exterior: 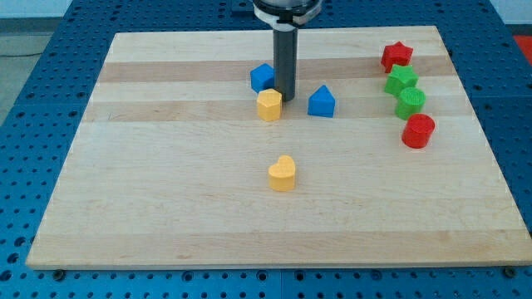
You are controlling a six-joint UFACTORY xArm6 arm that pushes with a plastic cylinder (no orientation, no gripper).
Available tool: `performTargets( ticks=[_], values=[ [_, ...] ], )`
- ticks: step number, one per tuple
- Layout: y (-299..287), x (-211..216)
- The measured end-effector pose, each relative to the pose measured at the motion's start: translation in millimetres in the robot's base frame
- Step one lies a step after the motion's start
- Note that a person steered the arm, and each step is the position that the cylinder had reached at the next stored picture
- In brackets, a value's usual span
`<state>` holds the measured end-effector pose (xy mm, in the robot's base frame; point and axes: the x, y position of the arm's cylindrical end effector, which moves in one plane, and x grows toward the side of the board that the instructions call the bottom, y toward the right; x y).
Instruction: Move the blue triangle to the bottom of the yellow hexagon
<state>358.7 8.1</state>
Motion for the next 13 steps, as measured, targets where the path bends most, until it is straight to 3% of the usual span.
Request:
performTargets(
  ticks=[1, 3, 4, 10, 13],
  values=[
    [0.1, 0.0],
    [60.4, -31.5],
    [76.5, -22.1],
    [70.2, 36.2],
    [32.2, 46.0]
  ],
)
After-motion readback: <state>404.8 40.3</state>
